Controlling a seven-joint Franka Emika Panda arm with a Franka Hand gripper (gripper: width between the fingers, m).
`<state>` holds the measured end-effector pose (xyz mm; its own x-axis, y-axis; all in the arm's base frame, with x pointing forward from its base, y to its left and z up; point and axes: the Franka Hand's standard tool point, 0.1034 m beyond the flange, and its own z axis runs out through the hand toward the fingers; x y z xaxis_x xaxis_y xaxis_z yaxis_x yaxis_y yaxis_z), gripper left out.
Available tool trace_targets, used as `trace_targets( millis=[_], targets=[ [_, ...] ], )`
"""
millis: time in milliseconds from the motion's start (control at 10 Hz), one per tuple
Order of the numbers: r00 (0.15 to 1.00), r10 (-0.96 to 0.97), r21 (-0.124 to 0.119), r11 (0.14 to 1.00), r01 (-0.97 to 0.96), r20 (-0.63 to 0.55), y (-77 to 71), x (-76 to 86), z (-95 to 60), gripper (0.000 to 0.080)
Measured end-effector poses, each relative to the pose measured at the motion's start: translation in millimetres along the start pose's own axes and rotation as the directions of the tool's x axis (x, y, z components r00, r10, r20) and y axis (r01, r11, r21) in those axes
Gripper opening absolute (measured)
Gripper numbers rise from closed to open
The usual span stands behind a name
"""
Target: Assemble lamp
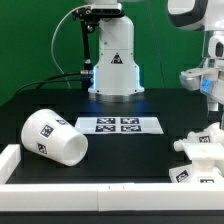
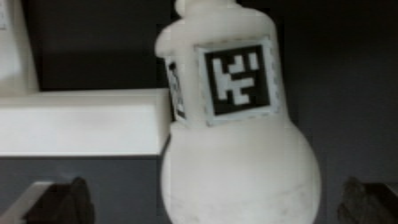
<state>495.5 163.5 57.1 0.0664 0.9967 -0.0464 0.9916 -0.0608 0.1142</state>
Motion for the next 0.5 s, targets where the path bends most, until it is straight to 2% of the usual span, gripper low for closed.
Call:
trace_targets(
  millis=[300,500],
  targets=[
    [1.0,0.005,0.005,1.0,-0.005,0.001,-3.3,-1.3,3.5,0.0698],
    [1.0,0.008,0.035,0.999,-0.009,0.01,-15.7,-6.1,22.8,0.0698]
  ],
)
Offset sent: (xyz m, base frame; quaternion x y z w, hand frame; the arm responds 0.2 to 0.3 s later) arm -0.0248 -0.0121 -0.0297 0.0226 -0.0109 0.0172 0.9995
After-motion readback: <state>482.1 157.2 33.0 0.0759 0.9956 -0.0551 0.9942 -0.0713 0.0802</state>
